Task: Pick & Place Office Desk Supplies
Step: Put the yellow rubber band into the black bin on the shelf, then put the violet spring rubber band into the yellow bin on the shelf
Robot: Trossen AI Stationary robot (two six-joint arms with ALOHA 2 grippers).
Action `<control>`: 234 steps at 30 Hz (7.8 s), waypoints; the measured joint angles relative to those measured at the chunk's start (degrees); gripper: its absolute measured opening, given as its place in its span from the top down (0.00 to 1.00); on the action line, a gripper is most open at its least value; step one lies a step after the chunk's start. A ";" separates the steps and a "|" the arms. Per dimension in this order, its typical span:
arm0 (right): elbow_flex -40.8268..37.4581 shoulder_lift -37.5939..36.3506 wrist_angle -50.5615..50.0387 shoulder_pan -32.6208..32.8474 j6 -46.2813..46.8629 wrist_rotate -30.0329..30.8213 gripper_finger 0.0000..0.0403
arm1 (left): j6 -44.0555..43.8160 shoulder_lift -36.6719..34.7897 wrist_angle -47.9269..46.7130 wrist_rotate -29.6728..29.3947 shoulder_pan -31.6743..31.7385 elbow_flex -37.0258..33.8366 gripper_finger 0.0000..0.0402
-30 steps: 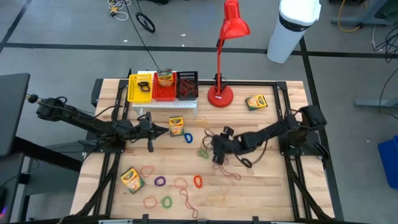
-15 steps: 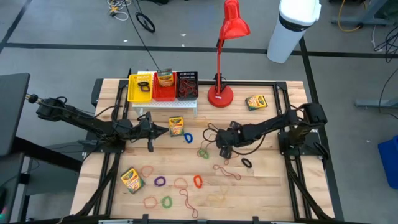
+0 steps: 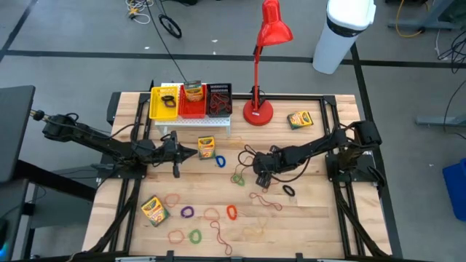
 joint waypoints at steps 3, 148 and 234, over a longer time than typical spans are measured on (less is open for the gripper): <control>0.00 0.02 0.18 0.02 -0.06 -0.11 0.58 | 0.00 0.00 0.02 0.02 -0.01 0.00 0.98; -30.03 -16.59 73.33 9.40 -25.24 19.56 0.93 | -6.80 5.12 -17.05 10.20 -2.46 9.35 0.96; -30.03 -16.53 69.81 9.38 -23.71 19.37 0.92 | -16.97 8.32 -113.29 -34.34 12.92 63.98 0.95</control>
